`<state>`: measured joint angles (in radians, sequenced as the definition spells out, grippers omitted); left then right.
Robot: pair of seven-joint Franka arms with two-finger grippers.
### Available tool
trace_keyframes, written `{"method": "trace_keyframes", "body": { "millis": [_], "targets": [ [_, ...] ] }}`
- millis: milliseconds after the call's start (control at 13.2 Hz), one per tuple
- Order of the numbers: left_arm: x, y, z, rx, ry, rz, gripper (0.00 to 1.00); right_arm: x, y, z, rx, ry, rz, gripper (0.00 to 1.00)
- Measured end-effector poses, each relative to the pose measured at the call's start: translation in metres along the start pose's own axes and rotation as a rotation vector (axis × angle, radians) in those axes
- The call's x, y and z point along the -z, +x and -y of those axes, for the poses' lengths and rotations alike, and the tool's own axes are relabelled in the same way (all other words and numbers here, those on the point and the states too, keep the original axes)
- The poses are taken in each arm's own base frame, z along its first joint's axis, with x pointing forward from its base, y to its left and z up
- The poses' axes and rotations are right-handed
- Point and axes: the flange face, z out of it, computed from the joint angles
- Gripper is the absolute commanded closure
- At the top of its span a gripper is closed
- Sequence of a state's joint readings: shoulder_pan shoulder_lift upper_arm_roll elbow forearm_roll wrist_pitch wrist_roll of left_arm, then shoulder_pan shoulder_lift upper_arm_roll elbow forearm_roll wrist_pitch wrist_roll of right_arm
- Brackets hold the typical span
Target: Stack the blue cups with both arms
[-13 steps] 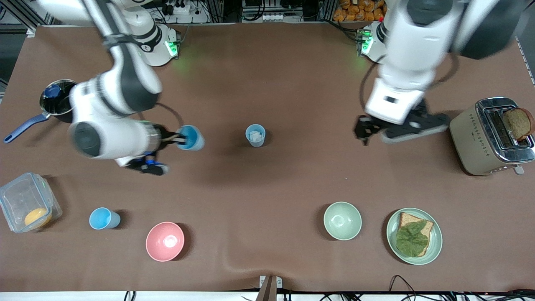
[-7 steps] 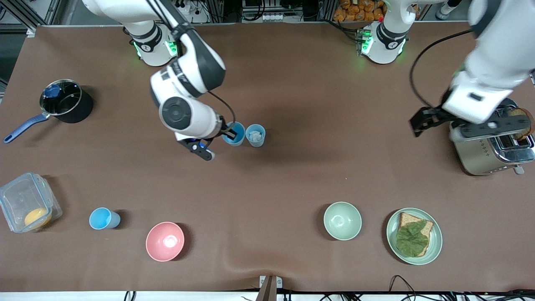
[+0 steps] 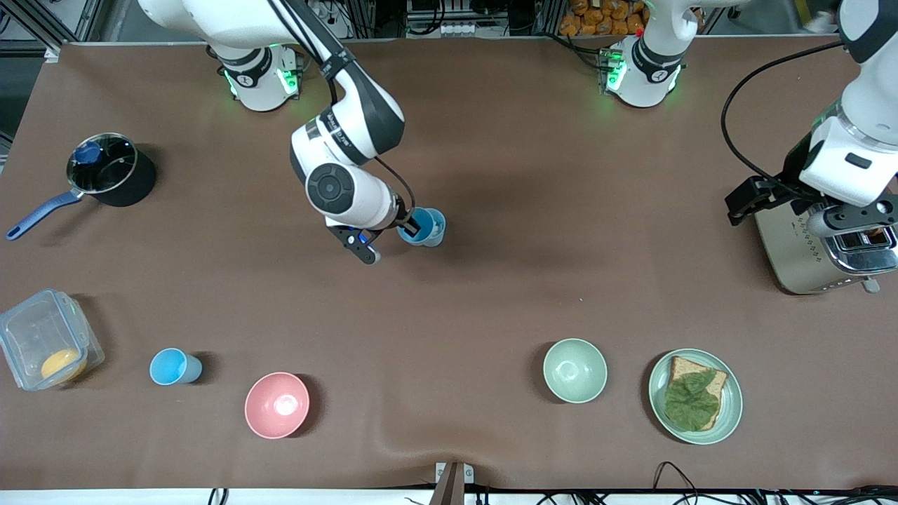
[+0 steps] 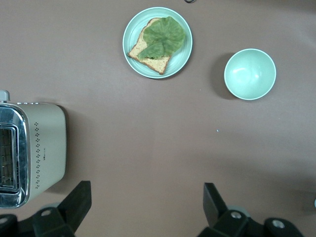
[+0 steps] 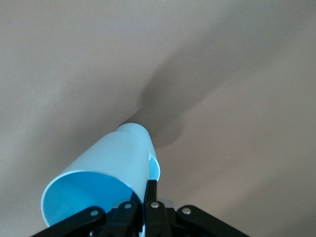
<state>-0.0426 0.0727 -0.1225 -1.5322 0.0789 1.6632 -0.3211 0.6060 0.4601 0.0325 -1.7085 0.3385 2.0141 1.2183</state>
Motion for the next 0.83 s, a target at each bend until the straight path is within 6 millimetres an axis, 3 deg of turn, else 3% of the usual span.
{"method": "trace_keyframes", "body": {
  "millis": [531, 607, 683, 759, 834],
  "targets": [
    [-0.002, -0.001, -0.001, -0.005, 0.001, 0.003, 0.00, -0.013, -0.018, 0.001, -0.010, -0.020, 0.000, 0.97],
    [-0.001, -0.001, -0.003, -0.007, 0.001, 0.003, 0.00, -0.015, -0.018, 0.001, -0.010, -0.023, 0.000, 0.73],
    [-0.001, -0.002, -0.004, -0.010, 0.000, 0.003, 0.00, -0.017, -0.019, 0.001, -0.010, -0.025, 0.001, 0.11],
    [-0.001, -0.002, -0.007, -0.015, 0.000, 0.003, 0.00, -0.018, -0.018, 0.001, -0.014, -0.026, 0.000, 0.00],
    [-0.001, -0.004, -0.011, -0.022, -0.001, 0.002, 0.00, -0.017, -0.016, 0.001, -0.024, -0.025, -0.001, 0.00]
  ]
}}
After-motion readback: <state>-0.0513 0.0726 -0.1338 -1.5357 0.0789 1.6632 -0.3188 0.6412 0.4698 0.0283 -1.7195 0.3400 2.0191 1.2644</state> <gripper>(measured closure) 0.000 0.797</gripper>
